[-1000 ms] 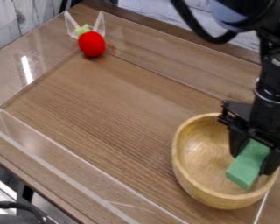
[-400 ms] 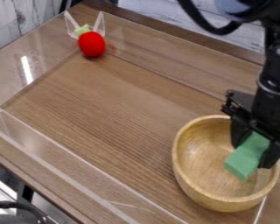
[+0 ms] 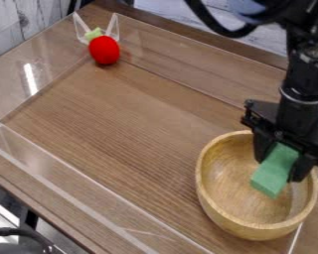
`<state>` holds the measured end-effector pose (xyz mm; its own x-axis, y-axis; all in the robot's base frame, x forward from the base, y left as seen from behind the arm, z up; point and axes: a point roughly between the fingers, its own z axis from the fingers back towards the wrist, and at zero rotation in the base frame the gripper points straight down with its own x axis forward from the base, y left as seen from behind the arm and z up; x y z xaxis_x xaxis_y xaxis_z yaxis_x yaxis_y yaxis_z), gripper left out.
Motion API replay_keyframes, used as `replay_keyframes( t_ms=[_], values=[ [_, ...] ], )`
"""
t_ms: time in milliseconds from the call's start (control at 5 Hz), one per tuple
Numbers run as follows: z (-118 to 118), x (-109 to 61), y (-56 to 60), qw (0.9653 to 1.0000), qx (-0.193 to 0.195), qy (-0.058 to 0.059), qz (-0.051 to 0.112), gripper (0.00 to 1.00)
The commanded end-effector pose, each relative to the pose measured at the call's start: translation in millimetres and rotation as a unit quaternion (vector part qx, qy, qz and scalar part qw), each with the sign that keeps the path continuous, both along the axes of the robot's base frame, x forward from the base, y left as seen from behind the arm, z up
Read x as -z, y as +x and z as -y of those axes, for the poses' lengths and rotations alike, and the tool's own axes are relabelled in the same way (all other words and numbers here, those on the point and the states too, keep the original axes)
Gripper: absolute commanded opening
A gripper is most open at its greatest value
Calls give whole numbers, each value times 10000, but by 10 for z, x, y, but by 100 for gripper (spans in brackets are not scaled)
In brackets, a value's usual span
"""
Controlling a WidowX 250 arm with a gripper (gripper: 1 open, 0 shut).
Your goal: Put the green object in the brown bowl
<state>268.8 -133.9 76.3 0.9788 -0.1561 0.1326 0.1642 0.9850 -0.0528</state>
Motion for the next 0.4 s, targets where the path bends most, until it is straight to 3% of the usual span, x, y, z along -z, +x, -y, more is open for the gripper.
replay_keyframes(
  t_ms=[0,200],
  values=[
    [-32,-124,36,9996,79,-118,244,0],
    [-55,-122,39,9995,117,-144,238,0]
  ],
)
